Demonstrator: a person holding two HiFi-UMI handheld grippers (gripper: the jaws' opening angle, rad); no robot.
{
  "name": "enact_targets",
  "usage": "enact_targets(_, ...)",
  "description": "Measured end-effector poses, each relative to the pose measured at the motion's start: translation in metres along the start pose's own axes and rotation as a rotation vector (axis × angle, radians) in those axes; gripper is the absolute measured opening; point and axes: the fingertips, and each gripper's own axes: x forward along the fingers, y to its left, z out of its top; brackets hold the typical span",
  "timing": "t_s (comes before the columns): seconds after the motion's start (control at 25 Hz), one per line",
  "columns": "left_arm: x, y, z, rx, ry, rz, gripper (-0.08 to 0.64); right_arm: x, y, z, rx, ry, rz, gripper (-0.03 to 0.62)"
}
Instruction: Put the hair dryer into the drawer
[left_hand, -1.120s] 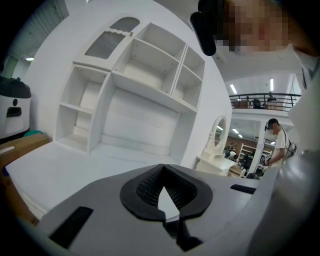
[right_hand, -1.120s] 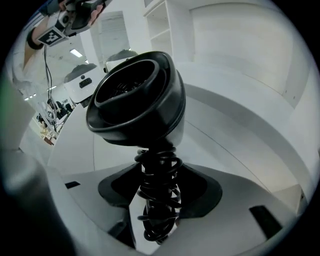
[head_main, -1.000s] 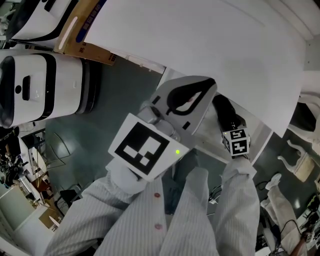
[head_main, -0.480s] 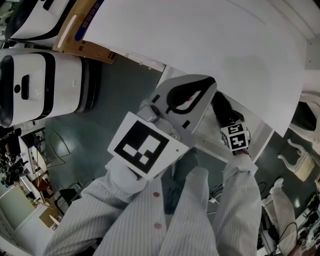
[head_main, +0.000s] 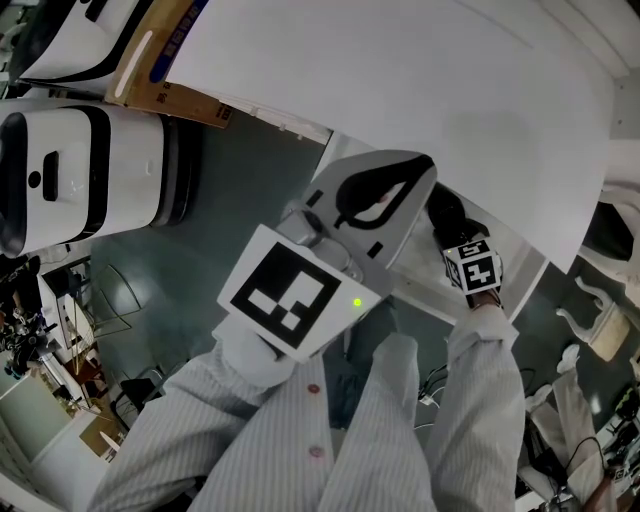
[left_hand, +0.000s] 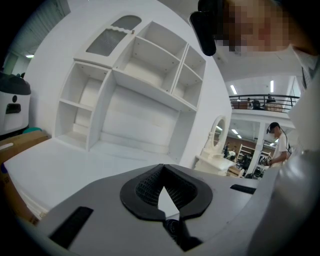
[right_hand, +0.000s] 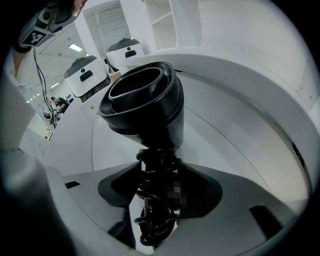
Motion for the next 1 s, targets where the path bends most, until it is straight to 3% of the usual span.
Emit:
enact_targets(0.32,0.002,0.002,0.004,0.000,-0.003,-0.004,0.009,-0.001,0.002,-0.001,-0.018,0.021,0.026,0.224)
enact_targets(1.0,0.005,0.000,0.011,0.004,-0.011,-0.025,0.009,-0.005,0.002,-0.006,0.044,0.029,0.058,0.227)
